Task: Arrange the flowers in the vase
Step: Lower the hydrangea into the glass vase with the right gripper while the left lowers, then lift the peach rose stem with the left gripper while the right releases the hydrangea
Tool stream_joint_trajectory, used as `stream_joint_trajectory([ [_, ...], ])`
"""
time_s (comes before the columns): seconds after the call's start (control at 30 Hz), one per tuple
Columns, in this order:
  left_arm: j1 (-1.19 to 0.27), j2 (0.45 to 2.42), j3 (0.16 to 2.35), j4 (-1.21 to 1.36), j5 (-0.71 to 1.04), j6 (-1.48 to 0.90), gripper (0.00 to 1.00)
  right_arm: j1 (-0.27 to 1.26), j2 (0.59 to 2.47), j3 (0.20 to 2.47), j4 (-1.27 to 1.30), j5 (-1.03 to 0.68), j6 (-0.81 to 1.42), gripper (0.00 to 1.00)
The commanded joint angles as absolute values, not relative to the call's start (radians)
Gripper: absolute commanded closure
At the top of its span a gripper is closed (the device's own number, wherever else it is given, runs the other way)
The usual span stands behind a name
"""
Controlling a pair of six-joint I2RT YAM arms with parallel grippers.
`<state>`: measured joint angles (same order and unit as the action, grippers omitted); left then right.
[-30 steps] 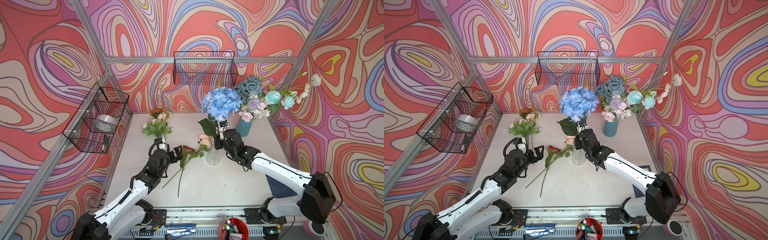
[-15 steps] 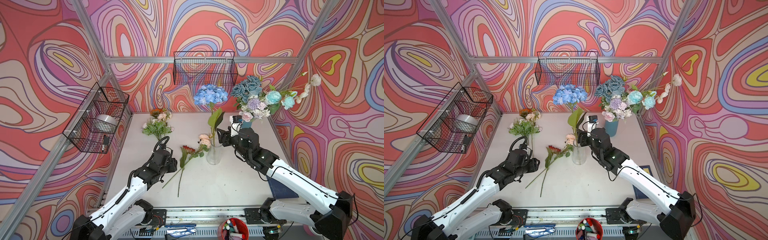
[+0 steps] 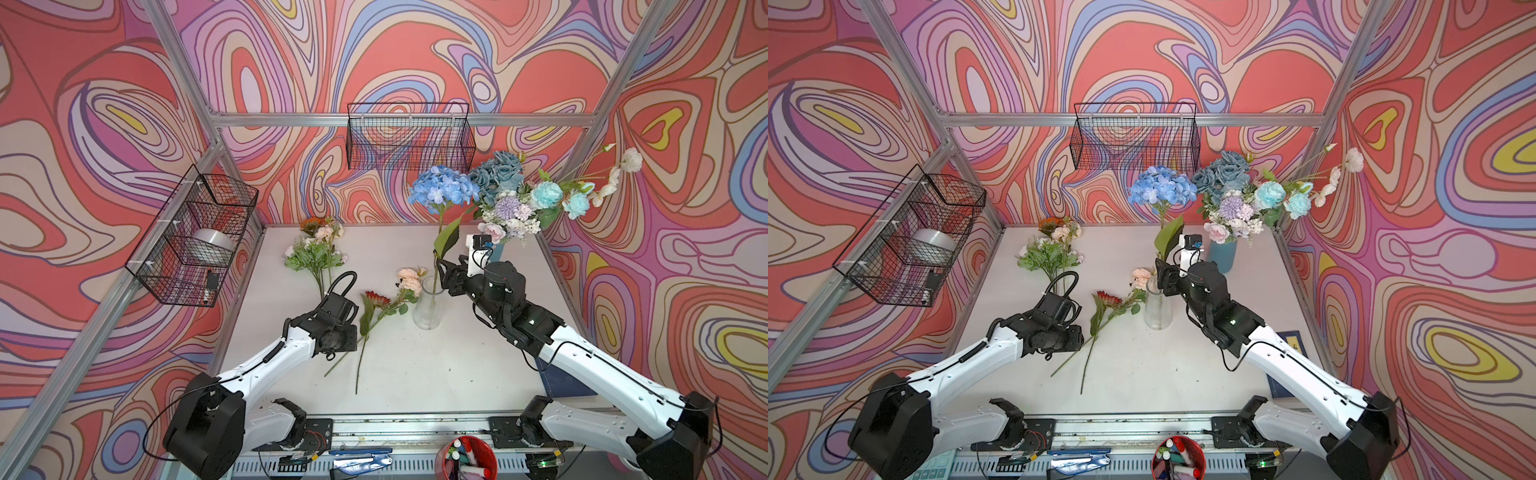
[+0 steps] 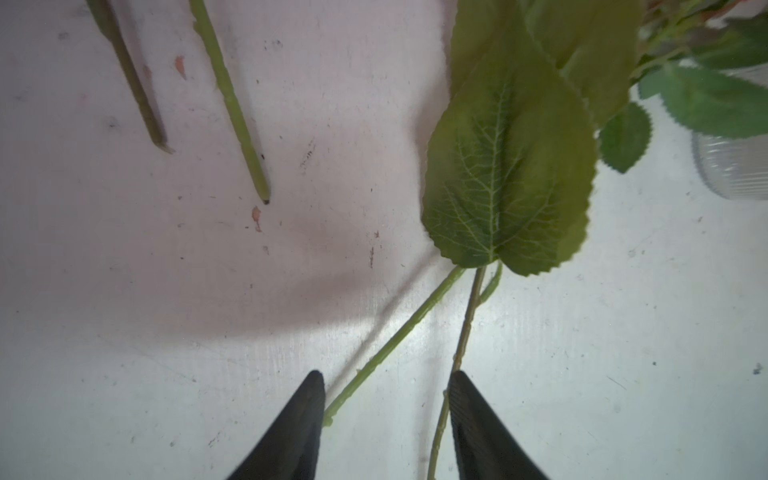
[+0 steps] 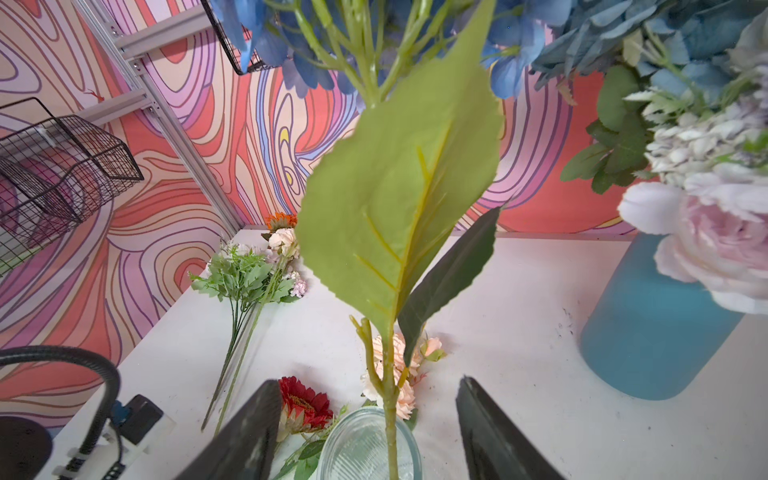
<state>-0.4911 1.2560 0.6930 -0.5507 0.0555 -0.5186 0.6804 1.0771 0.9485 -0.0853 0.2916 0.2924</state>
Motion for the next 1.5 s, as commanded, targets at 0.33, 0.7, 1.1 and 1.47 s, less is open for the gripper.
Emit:
stream_joint_trajectory([
  [0.33,-0.528,1.461,0.745,-0.544,0.052,-0.466,0.43,0.681,1.011,0.891,-0.043,0.355,0.295,0.31],
  [0.7,-0.585,1.545,0.811,-0.546,0.06,-0.41,0.8,0.682,0.979,0.878,-0.043,0.402,0.278,0.31],
  [1.1,-0.598,1.542,0.845,-0.53,0.049,-0.419,1.0,0.681,0.97,0.879,-0.038,0.42,0.272,0.31],
  [1.47,-0.596,1.403,0.889,-0.532,0.027,-0.426,1.0,0.681,0.956,0.879,-0.031,0.43,0.271,0.31],
])
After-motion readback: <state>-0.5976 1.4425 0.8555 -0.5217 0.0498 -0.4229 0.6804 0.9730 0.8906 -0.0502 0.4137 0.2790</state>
